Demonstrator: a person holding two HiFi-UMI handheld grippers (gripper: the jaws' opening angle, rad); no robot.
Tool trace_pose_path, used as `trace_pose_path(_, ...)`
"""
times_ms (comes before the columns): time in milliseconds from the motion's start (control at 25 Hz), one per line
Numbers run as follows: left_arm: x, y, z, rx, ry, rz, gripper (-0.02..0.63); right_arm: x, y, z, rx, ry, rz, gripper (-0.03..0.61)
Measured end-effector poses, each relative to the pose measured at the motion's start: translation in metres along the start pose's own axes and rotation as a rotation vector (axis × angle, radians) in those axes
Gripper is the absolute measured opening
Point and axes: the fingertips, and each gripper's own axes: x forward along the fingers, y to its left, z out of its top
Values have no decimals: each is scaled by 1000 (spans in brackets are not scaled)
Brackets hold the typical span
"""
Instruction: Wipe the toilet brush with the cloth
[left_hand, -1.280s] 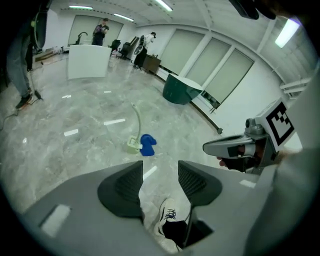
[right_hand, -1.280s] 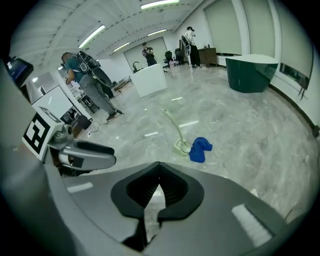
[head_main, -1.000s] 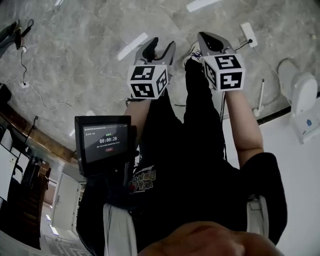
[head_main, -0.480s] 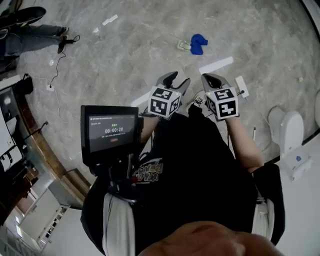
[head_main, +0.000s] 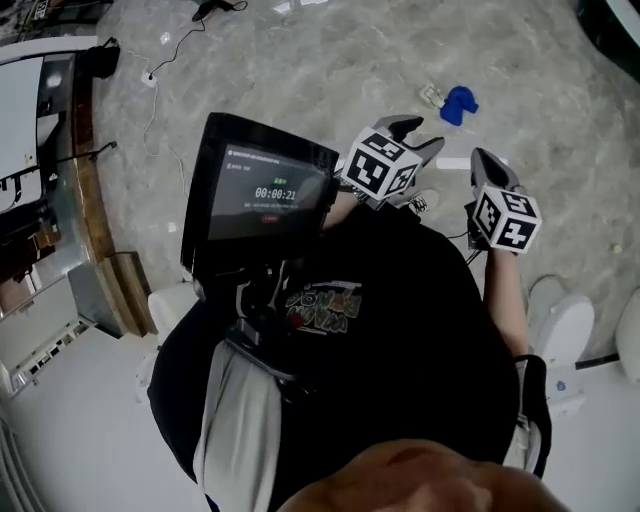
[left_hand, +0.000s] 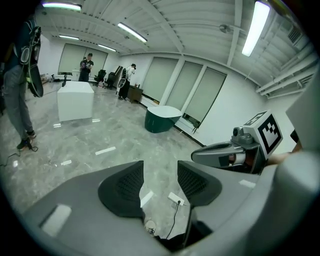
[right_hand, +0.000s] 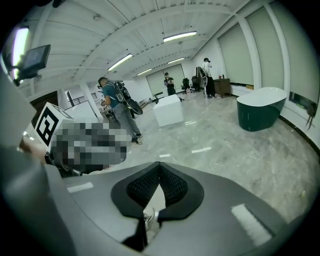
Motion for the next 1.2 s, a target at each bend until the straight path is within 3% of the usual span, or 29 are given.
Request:
trace_pose_path(240, -22, -7, 6, 56, -47, -90, 213, -31, 17, 22, 34, -149, -75, 2)
trace_pose_path(400, -66, -2, 5, 40, -67, -195, 210, -39, 75, 31, 96, -229, -62, 2)
trace_pose_path(560, -106, 10, 34, 63, -117, -267, 207, -39, 124, 61, 129, -316, -45, 2)
trace_pose_path(880, -108, 0, 37, 113, -147, -321, 209, -38, 130, 53, 202, -399, -9, 5)
trace_pose_path(1000, -107, 4, 36, 141, -155, -313, 219, -36, 129, 58, 211, -452, 1, 8)
trace_pose_path(1200, -107, 22, 53, 207, -208, -189, 209, -36, 110, 74, 192, -523, -132, 2)
